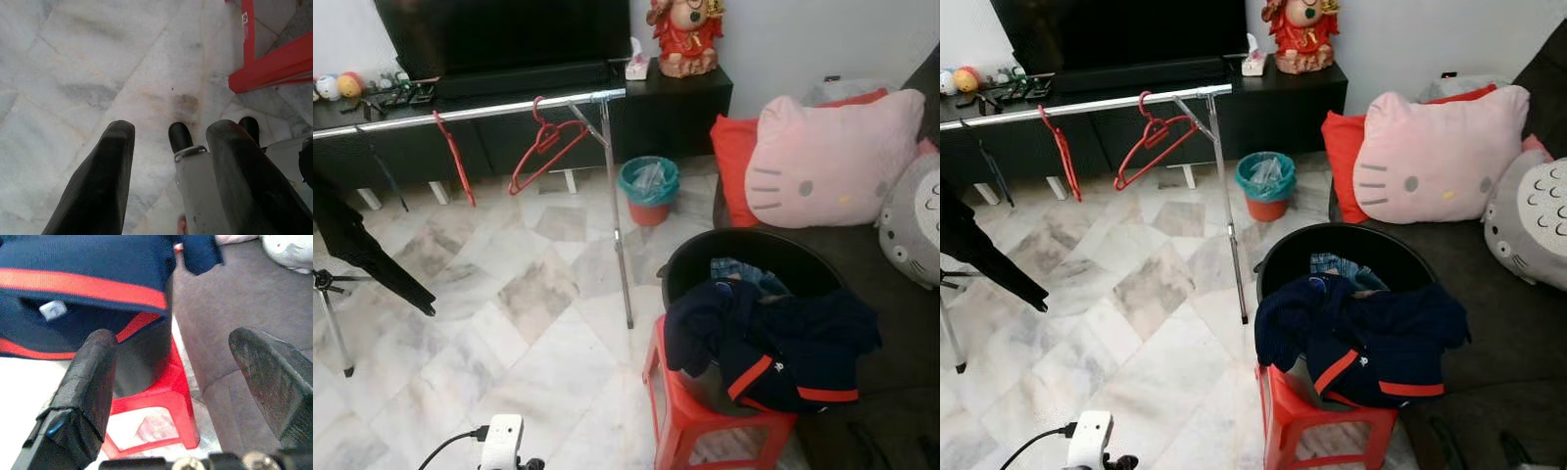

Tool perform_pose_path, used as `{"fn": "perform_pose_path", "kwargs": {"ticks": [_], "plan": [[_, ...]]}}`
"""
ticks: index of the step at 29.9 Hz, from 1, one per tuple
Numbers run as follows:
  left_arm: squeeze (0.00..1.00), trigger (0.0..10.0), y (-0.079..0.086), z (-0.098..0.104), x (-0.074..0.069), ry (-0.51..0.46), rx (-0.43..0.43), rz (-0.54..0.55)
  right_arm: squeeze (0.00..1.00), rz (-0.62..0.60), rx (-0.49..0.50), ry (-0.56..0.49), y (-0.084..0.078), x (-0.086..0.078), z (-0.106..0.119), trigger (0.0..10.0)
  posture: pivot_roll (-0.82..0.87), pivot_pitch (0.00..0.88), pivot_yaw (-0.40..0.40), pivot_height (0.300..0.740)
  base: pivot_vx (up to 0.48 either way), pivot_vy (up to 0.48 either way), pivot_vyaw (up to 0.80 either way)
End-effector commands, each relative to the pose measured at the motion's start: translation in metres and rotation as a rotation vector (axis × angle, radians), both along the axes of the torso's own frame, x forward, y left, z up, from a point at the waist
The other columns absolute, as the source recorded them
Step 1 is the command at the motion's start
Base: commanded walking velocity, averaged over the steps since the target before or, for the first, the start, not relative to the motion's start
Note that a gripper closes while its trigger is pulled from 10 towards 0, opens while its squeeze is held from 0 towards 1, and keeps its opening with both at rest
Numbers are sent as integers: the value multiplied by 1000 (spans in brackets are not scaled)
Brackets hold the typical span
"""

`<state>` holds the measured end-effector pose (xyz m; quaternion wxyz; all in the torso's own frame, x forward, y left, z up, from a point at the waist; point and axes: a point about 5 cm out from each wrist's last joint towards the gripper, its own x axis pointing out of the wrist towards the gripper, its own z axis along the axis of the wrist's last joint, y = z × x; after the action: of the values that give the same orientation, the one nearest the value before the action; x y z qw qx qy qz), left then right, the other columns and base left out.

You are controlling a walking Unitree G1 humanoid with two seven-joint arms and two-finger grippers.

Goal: Hang hanger

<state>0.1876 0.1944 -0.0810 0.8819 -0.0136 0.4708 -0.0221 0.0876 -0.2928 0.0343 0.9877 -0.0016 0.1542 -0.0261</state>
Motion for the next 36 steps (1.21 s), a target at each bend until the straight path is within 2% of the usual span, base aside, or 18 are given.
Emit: {"fn": "perform_pose_path", "kwargs": {"ticks": [1, 8, 11, 14, 20, 26, 29, 36], "plan": [[0, 10000, 3, 0, 0, 6, 11, 1, 0, 19, -34, 19, 1, 4, -3, 10000, -268, 0, 70, 740, 0, 0, 0], [0, 10000, 0, 3, 5, -15, 5, -1, 0, 27, -175, -3, -6, 31, -4, 10000, -250, 0, 69, 740, 0, 0, 0], [0, 10000, 4, 2, 2, -15, 5, 4, 0, 54, -191, -6, -5, 37, -5, 10000, -246, 0, 67, 740, 0, 0, 0], [0, 10000, 8, 1, -2, -17, 3, 6, 0, 122, -206, 10, 1, 42, -8, 10000, -242, 0, 65, 740, 0, 0, 0], [0, 10000, 9, 0, -4, -13, 5, 7, 0, 171, -242, 44, 5, 41, -17, 10000, -238, 0, 65, 740, 0, 0, 0], [0, 10000, 10, 1, -3, -17, 5, 6, 0, 135, -252, 37, 3, 41, -19, 10000, -241, 0, 67, 740, 0, 0, 0], [0, 10000, 9, 2, -1, -26, 4, 5, 0, 71, -314, 24, -6, 43, -17, 10000, -241, 0, 68, 740, 0, 0, 0], [0, 10000, 10, 3, 0, -32, 1, 11, 0, -22, -390, -26, -22, 46, -7, 10000, -240, 0, 68, 740, 0, 0, 0]]}}
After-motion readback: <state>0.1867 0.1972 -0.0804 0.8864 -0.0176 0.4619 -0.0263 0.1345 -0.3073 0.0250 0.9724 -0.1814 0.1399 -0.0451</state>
